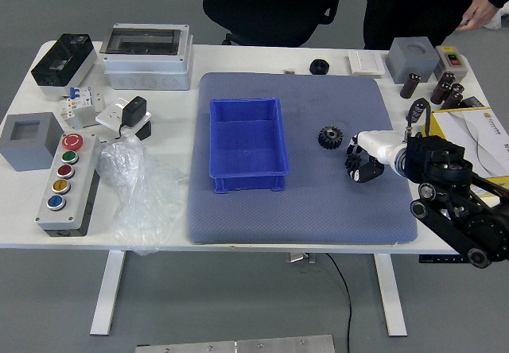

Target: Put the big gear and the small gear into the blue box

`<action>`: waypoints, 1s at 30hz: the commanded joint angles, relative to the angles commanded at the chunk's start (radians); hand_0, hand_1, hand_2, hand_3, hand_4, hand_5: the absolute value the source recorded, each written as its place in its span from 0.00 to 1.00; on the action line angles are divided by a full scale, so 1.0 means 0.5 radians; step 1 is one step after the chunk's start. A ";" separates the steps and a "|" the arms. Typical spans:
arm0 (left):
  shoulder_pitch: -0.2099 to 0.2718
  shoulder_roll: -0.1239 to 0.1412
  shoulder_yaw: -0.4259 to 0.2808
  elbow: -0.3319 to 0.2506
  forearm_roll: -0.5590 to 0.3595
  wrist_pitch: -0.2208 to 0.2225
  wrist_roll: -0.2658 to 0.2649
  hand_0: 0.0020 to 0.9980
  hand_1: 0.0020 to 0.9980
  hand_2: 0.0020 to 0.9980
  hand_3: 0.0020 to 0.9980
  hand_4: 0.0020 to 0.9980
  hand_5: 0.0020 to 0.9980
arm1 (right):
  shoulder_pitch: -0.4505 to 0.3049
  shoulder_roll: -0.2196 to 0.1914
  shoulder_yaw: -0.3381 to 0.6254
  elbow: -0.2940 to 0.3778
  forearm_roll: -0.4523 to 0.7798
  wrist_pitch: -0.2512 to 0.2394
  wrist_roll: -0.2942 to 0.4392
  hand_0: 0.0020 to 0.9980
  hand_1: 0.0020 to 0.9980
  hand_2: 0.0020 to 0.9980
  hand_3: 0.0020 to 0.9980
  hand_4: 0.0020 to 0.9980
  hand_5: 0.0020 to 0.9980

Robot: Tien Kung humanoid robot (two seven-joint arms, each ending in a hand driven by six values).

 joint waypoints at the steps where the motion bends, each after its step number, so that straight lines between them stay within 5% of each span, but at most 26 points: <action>1: 0.000 0.000 0.000 0.000 0.000 0.000 0.000 0.86 0.83 0.83 0.77 0.59 0.37 | 0.001 0.000 -0.002 -0.001 -0.005 -0.002 0.000 0.57 0.58 0.76 0.73 0.66 0.30; 30: -0.001 -0.005 0.002 0.000 0.001 0.000 0.002 0.86 0.83 0.82 0.77 0.59 0.37 | 0.037 0.004 -0.154 0.004 -0.198 -0.062 0.013 0.55 0.56 0.73 0.70 0.63 0.29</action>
